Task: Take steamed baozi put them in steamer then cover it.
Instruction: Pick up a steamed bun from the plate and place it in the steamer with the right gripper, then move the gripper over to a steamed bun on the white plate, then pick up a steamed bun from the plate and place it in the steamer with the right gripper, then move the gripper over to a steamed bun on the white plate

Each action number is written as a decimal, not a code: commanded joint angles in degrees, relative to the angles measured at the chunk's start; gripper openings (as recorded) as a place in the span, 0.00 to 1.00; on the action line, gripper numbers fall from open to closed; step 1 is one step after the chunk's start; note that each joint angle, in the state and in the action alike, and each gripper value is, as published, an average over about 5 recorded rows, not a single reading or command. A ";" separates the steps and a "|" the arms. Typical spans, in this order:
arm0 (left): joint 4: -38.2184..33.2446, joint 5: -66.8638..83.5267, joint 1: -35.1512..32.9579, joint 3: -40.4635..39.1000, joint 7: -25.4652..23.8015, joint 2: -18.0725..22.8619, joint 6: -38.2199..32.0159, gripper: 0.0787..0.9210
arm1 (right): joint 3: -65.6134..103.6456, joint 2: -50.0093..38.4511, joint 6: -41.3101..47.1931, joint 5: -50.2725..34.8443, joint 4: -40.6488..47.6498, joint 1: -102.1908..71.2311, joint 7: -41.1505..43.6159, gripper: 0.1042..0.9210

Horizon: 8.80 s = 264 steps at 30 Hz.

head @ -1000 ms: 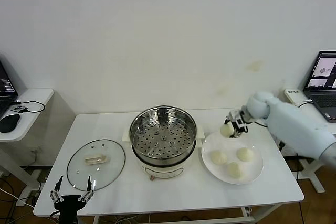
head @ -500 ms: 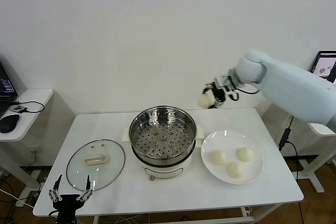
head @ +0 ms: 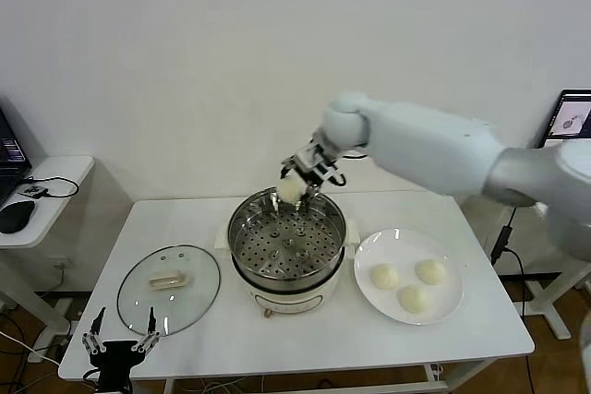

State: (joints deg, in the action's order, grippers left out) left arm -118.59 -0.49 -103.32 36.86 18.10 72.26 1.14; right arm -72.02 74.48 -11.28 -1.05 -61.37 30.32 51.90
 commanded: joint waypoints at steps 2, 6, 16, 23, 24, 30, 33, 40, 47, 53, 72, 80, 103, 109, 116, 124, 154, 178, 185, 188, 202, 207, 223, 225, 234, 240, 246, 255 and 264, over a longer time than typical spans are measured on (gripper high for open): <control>0.20 -0.08 0.25 -0.10 -0.12 0.25 0.08 0.88 | -2.71 7.52 -12.48 12.02 8.13 -4.51 -1.69 0.69; 0.68 -0.10 0.53 -0.10 -0.15 0.15 0.08 0.88 | -2.03 7.64 -14.89 15.25 10.28 -6.25 -2.37 0.69; 0.75 -0.17 0.72 -0.16 -0.24 0.29 0.10 0.88 | -0.39 8.86 -18.36 19.33 14.49 -8.40 -3.32 0.73; 0.57 -0.21 0.66 -0.16 -0.25 0.50 0.12 0.88 | 0.25 8.12 -18.39 17.60 13.81 -7.37 -3.02 0.79; 0.49 -0.22 0.64 -0.16 -0.27 0.50 0.14 0.88 | 0.31 7.66 -17.81 16.13 13.05 -6.67 -2.62 0.81; -0.14 -0.18 0.40 0.12 -0.39 0.30 0.25 0.88 | -1.06 0.61 -3.74 -0.82 1.13 1.94 3.32 0.88; -0.32 -0.14 0.29 0.36 -0.43 0.05 0.24 0.88 | -1.51 -5.03 6.83 -8.09 -7.40 5.58 5.38 0.88; -1.26 -0.17 0.04 0.40 -0.94 -0.26 0.31 0.88 | -0.53 -21.21 25.16 -12.06 -21.80 8.87 5.72 0.88; -1.92 -0.18 -0.25 0.56 -1.40 -0.72 0.49 0.88 | 1.95 -39.25 32.78 -10.79 -33.04 6.77 5.45 0.88; -1.39 -0.35 -0.44 0.12 -1.38 -0.88 0.40 0.88 | 7.22 -49.96 31.91 -7.19 -36.89 -0.44 6.30 0.88; -0.94 -0.60 -1.45 1.11 -1.32 -0.52 0.21 0.88 | 15.52 -45.03 29.63 2.88 -30.53 -24.41 4.06 0.88; -0.41 -0.71 -1.65 1.49 -1.23 -0.10 0.07 0.88 | 17.08 -38.64 29.62 4.86 -24.33 -28.68 3.43 0.88; 1.66 -0.80 -0.52 1.72 -1.20 -0.34 -0.06 0.88 | 21.63 -28.64 29.06 7.64 -13.27 -33.81 1.58 0.82; 1.63 -0.87 -0.58 1.67 -1.18 -0.19 -0.09 0.88 | 21.88 -28.27 29.26 7.91 -12.72 -34.07 1.70 0.77; 1.47 -1.04 -0.69 1.56 -1.18 0.02 -0.12 0.88 | 22.06 -28.33 29.46 8.05 -12.78 -33.83 2.40 0.63; 1.08 -1.18 -0.80 1.37 -1.23 -0.03 -0.09 0.88 | 22.11 -31.43 29.51 6.46 -15.88 -30.85 3.20 0.50; -0.50 -0.86 0.08 1.02 -1.27 -1.11 0.06 0.88 | 1.70 -11.74 46.04 -29.99 -24.69 7.05 -3.48 0.53; 0.72 -0.45 1.42 2.13 -1.23 -0.70 -0.01 0.88 | 1.90 9.70 49.59 -27.85 -3.47 -8.17 -8.39 0.53; 0.97 -0.43 1.64 2.09 -1.22 -0.81 -0.01 0.88 | 1.96 10.05 50.23 -26.72 -1.75 -9.32 -8.89 0.54; 1.05 -0.43 1.66 2.03 -1.22 -0.81 -0.02 0.88 | 2.02 9.58 50.45 -26.70 -2.23 -9.13 -8.66 0.55; 0.40 -0.50 1.37 2.10 -1.28 -0.94 0.06 0.88 | 0.67 -8.82 46.94 -24.60 -19.18 6.78 3.10 0.88; 0.34 -0.57 0.93 2.17 -1.29 -1.17 0.04 0.88 | -0.86 -22.16 41.01 -19.78 -29.16 10.60 9.01 0.88; -0.89 -2.71 -0.82 0.92 -1.47 -0.32 -0.19 0.88 | 7.44 -55.42 29.11 -0.19 -42.02 -6.51 13.01 0.88; -0.97 -2.90 -0.81 0.81 -1.52 -0.20 -0.15 0.88 | 11.18 -56.56 28.59 1.91 -41.74 -12.27 12.18 0.88; -1.40 -3.66 -1.29 0.76 -1.60 0.58 -0.04 0.88 | 26.54 -56.27 27.62 9.22 -38.19 -36.05 9.69 0.88; -0.91 -3.72 -1.33 0.94 -1.58 0.66 -0.08 0.88 | 30.99 -53.45 27.54 10.55 -35.22 -42.92 7.79 0.88; -0.51 -3.72 -1.27 1.16 -1.58 0.67 -0.07 0.88 | 31.94 -49.84 28.28 10.86 -33.03 -44.68 6.60 0.88; 0.19 -3.71 -0.99 1.69 -1.55 0.61 -0.10 0.88 | 32.21 -44.90 28.51 11.64 -28.00 -45.24 5.49 0.88; 0.82 -3.95 -0.51 1.94 -1.53 0.69 -0.18 0.88 | 32.27 -41.50 28.97 11.55 -24.08 -45.02 4.74 0.88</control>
State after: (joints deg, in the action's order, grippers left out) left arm -117.92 -4.31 -103.91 38.77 16.56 72.94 0.99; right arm -41.18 29.75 17.62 9.77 -89.18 -12.41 57.25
